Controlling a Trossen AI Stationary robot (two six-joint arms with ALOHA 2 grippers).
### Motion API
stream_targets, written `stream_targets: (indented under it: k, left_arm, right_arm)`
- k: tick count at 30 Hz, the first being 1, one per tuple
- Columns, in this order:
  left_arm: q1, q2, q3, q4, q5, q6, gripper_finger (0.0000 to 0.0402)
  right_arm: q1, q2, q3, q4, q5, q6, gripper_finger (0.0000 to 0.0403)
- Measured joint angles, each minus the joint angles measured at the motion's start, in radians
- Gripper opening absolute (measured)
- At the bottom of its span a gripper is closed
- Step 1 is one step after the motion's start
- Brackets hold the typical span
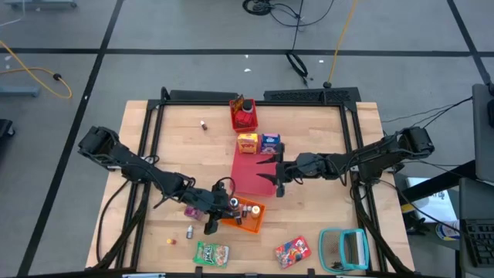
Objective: Pick & Place Kitchen Items
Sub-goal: Put the small brown food coloring bottle into the orange bin, then put the small orange food coloring bottle into the orange bin
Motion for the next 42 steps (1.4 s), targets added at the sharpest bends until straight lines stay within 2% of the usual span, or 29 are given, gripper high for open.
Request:
stream_targets:
  k: [9, 17, 21, 24, 29, 36, 38, 42]
  left_arm:
    - [-0.001, 0.000, 0.000, 0.000, 0.002, -0.002, 0.0125]
    - [0.003, -0.007, 0.000, 0.007, 0.001, 0.013, 0.0133]
    - [0.006, -0.044, 0.000, 0.011, -0.048, 0.011, 0.0133]
    - [0.006, -0.082, 0.000, 0.003, -0.113, 0.020, 0.0133]
    - [0.007, -0.152, 0.000, -0.048, -0.290, 0.016, 0.0133]
    - [0.026, -0.252, 0.000, -0.210, -0.654, 0.002, 0.0134]
    - [0.041, -0.274, 0.000, -0.244, -0.707, -0.017, 0.0134]
    - [0.095, -0.306, 0.000, -0.343, -0.732, -0.075, 0.0134]
  right_arm:
    - [-0.010, 0.000, 0.000, -0.006, 0.000, 0.001, 0.0169]
    - [-0.010, 0.000, 0.000, -0.006, -0.003, 0.001, 0.0169]
    - [-0.010, 0.000, 0.000, -0.006, -0.003, 0.001, 0.0169]
    - [-0.010, 0.000, 0.000, -0.006, -0.004, 0.001, 0.0169]
    - [-0.010, 0.000, 0.000, -0.006, -0.004, 0.013, 0.0169]
    - [-0.010, 0.000, 0.000, -0.007, -0.004, 0.013, 0.0169]
    - [-0.010, 0.000, 0.000, -0.008, -0.004, 0.013, 0.0169]
    - [-0.010, 0.000, 0.000, -0.014, -0.004, 0.013, 0.0169]
